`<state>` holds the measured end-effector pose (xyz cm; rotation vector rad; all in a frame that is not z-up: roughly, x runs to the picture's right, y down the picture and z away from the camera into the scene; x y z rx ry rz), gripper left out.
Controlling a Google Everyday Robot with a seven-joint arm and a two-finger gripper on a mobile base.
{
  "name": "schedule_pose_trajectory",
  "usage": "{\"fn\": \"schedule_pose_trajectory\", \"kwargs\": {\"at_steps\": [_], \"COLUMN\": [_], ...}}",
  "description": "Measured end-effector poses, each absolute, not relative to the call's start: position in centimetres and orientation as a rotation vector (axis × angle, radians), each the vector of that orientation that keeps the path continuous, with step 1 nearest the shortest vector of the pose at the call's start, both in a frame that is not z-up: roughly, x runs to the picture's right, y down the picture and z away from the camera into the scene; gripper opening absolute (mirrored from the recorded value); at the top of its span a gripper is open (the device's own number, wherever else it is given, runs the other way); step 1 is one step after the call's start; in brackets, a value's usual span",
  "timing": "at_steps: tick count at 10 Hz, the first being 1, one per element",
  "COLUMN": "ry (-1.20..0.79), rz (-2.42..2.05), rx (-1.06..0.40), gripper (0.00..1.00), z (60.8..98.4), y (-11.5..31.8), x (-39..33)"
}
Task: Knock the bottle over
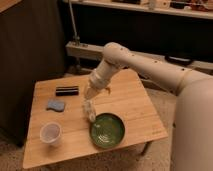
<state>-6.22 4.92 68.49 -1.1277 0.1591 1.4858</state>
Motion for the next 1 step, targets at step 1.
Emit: {"fn": "schedule_pose_trajectory", "kwargs": {"at_steps": [1], "ry": [0.163], "rz": [1.487], "rx": [-1.126], "gripper": [0.11], "z": [68.17], "y": [5.18], "x": [-5.99]}}
